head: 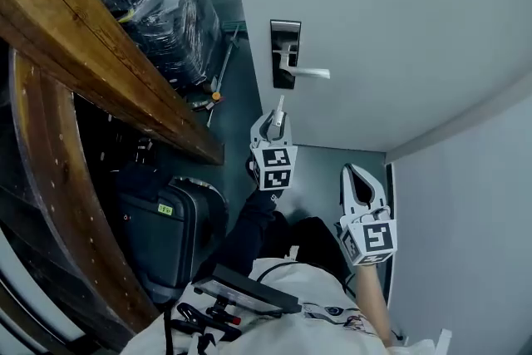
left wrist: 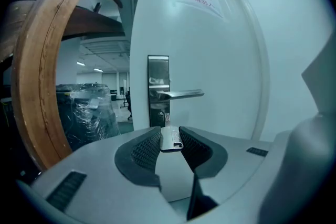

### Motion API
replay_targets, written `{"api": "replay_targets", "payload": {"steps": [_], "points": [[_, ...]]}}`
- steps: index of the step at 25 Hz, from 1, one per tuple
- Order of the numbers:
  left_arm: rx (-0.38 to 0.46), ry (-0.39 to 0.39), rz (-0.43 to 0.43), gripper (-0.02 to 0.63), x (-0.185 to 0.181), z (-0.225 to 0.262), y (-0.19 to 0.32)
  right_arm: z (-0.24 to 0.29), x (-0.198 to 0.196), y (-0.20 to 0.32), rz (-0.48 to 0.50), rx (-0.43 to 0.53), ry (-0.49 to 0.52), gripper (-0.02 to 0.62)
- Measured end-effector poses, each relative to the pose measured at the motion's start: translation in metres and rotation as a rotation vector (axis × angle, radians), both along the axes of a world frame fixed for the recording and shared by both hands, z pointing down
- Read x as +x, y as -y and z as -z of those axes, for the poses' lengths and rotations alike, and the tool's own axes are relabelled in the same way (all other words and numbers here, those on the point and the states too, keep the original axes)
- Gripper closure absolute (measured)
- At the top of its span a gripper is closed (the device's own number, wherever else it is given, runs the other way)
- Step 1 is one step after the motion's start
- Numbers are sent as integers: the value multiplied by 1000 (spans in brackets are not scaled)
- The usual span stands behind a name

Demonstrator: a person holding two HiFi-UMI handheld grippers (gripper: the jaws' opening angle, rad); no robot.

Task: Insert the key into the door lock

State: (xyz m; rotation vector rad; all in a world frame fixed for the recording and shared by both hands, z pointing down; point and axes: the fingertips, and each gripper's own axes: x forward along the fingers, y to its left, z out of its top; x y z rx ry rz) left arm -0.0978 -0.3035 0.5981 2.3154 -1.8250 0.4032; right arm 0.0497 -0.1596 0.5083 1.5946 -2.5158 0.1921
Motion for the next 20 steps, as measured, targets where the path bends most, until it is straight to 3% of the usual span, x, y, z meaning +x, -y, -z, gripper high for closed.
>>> {"api": "replay_targets", "payload": {"steps": [9, 20], "points": [[46, -12, 38, 489, 5, -43, 72, -68, 27, 28, -39, 12, -3, 589], [51, -8, 59, 489, 5, -47, 94, -79, 31, 48, -24, 11, 17, 589]]}}
